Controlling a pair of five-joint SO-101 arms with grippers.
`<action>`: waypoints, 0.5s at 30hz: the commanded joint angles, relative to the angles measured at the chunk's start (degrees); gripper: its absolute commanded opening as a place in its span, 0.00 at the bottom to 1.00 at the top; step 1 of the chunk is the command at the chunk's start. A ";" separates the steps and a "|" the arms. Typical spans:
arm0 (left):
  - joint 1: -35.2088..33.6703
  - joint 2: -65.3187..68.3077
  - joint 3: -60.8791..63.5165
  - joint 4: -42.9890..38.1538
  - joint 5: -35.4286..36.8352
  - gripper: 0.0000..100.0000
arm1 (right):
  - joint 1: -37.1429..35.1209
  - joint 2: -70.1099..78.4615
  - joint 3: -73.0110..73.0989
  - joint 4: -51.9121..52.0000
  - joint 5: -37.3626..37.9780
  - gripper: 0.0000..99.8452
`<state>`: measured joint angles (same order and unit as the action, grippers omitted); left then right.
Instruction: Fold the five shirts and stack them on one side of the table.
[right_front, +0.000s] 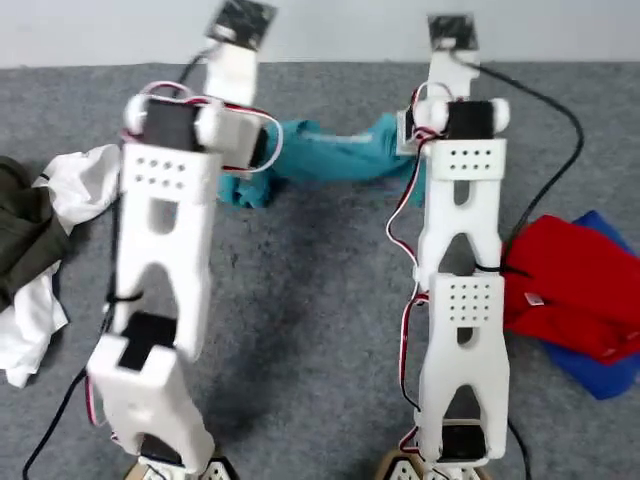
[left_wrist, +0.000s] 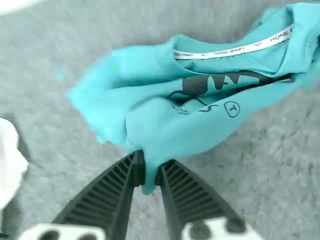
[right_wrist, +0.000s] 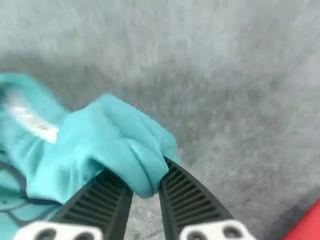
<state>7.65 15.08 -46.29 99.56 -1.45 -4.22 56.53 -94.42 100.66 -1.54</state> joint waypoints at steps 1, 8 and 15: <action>-1.41 -9.67 -2.15 0.97 -0.70 0.01 | 0.04 -9.98 -1.85 2.24 -0.53 0.01; -2.99 -22.07 -2.33 0.79 -0.88 0.01 | 0.92 -18.33 -1.49 2.33 -0.53 0.01; -2.64 -22.68 0.92 0.70 -5.10 0.01 | 0.84 -14.20 6.42 2.33 -0.53 0.06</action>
<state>5.71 -5.67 -45.76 99.56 -5.41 -4.31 42.02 -91.69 100.66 -1.54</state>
